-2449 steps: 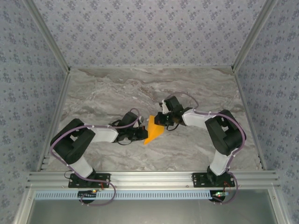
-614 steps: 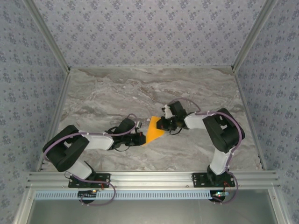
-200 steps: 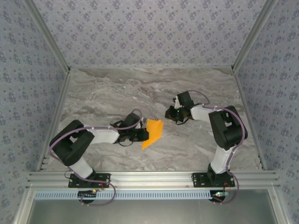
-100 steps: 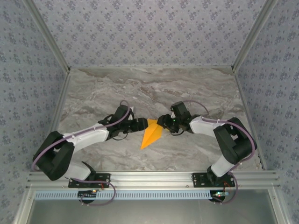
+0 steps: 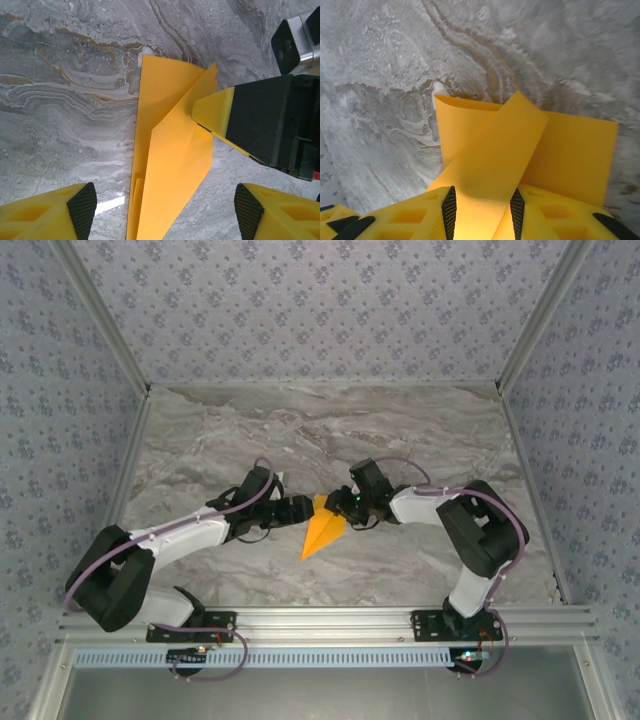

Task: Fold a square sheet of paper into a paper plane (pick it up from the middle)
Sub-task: Fourth fold the wing at the center of the table, then pick up the paper from the center of the table.

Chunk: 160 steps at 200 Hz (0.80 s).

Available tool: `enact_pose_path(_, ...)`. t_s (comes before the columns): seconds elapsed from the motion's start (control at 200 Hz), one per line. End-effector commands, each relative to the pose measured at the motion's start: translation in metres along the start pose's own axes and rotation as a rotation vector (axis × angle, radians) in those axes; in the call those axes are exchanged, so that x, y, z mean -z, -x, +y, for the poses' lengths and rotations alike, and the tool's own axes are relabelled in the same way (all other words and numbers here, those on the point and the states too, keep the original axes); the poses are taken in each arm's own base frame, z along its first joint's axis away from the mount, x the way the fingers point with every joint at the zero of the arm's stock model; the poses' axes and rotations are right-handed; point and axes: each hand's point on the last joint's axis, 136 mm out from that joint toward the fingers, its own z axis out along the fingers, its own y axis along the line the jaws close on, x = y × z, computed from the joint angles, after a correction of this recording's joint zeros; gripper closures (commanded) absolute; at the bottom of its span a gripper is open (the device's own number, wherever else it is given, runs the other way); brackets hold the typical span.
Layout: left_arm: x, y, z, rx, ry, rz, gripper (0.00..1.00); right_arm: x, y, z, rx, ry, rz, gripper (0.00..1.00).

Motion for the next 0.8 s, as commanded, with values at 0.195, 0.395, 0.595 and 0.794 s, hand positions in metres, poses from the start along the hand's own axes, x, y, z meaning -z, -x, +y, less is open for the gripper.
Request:
enact_pose_path(0.195, -0.002, -0.008, 0.019, 0.043, 0.049, 0.034, 0.24, -0.004, -0.008, 0.022, 0.020, 0.093, 0.021, 0.66)
enact_pose_path(0.395, -0.001, -0.007, 0.025, 0.063, 0.063, 0.031, 0.22, -0.011, -0.021, 0.022, 0.023, 0.086, 0.037, 0.67)
enact_pose_path(0.595, 0.009, -0.002, 0.037, 0.073, 0.091, -0.003, 0.15, -0.021, -0.029, 0.018, 0.035, 0.073, 0.048, 0.75)
enact_pose_path(0.794, 0.027, 0.005, 0.035, 0.088, 0.027, -0.026, 0.02, -0.011, -0.020, 0.036, 0.078, 0.156, 0.025, 0.91)
